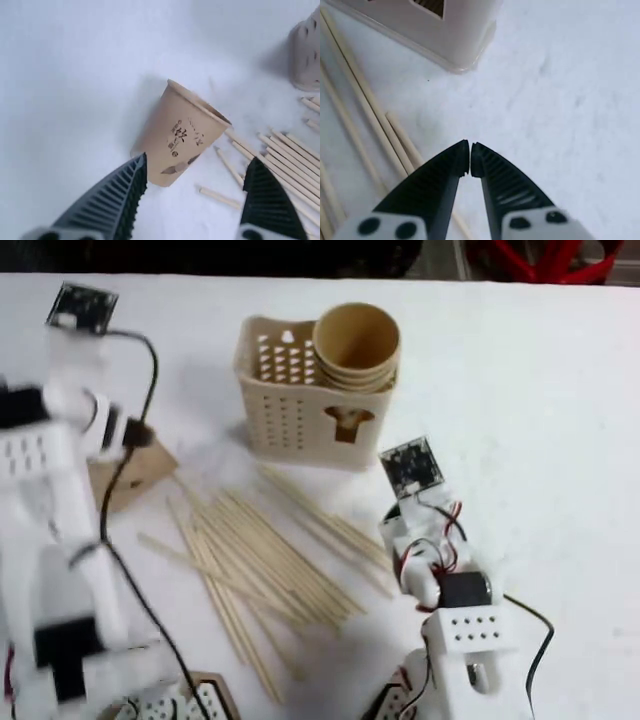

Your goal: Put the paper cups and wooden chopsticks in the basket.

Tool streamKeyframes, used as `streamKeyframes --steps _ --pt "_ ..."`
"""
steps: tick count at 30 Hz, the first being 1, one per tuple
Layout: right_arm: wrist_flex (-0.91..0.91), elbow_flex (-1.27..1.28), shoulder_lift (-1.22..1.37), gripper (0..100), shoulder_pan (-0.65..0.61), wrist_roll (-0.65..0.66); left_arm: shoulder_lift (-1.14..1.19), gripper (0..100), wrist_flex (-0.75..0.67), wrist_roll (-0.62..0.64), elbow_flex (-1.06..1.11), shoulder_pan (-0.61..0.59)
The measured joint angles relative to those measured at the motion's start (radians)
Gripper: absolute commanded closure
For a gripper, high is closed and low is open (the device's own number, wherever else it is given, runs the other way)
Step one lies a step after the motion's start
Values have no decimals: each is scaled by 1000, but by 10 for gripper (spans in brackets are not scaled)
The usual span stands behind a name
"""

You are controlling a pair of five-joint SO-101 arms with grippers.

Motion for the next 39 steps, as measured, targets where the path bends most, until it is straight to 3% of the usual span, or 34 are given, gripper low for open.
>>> streamKeyframes --steps 15,19,24,28,39 --pt "0 0 0 978 0 0 907 692 245 0 -916 -3" --pt "0 0 0 978 0 0 1051 772 262 -3 -1068 -8" --pt "0 0 0 978 0 0 1108 985 272 -130 -1131 -8" --pt "0 0 0 978 0 0 1108 980 272 -219 -1135 -14" --pt "0 0 0 978 0 0 965 978 278 -233 -1138 -26"
